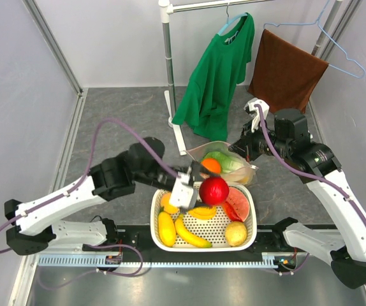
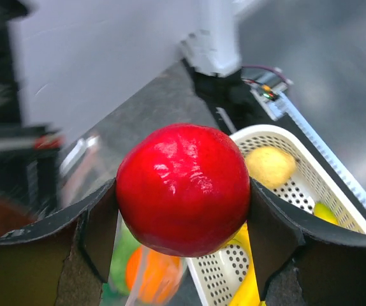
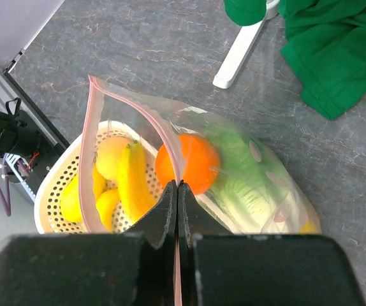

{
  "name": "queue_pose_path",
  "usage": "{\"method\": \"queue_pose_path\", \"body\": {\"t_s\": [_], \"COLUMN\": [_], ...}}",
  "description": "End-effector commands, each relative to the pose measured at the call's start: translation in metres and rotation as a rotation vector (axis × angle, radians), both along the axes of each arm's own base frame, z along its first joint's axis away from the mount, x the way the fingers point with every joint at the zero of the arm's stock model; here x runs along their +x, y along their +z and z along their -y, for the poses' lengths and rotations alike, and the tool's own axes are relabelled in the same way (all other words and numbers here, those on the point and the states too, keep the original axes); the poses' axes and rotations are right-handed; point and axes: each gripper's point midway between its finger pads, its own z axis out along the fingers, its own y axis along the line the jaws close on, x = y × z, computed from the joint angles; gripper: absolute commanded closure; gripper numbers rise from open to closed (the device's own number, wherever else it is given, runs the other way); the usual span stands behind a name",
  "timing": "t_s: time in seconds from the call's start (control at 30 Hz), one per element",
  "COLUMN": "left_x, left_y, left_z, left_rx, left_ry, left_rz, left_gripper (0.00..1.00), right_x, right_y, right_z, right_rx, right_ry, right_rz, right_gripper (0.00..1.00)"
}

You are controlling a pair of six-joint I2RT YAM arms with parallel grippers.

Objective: Place the food in the zip-top bag and seal the zipper
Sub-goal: Place the fake fruit in the zipper food storage bag.

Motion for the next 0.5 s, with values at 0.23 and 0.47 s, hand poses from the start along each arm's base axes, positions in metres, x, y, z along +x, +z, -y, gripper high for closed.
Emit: {"method": "queue_pose_path", "body": {"t_s": [0.23, 0.47], "left_x": [0.115, 0.142], "left_y": [-0.007, -0.026], "left_z": [0.03, 0.06], "left_rx": [0.069, 0.113], "left_ry": [0.503, 0.639], "left_rz": [-0.457, -0.67], "left_gripper": [0.59, 0.62], "right_x": [0.004, 0.002], "right_y": [0.011, 0.017], "right_z": [-0.004, -0.004], "right_rx": [0.039, 0.057], "right_ry": [0.0, -0.002], "right_rz": [0.009, 0.009], "right_gripper": [1.0, 1.0]}}
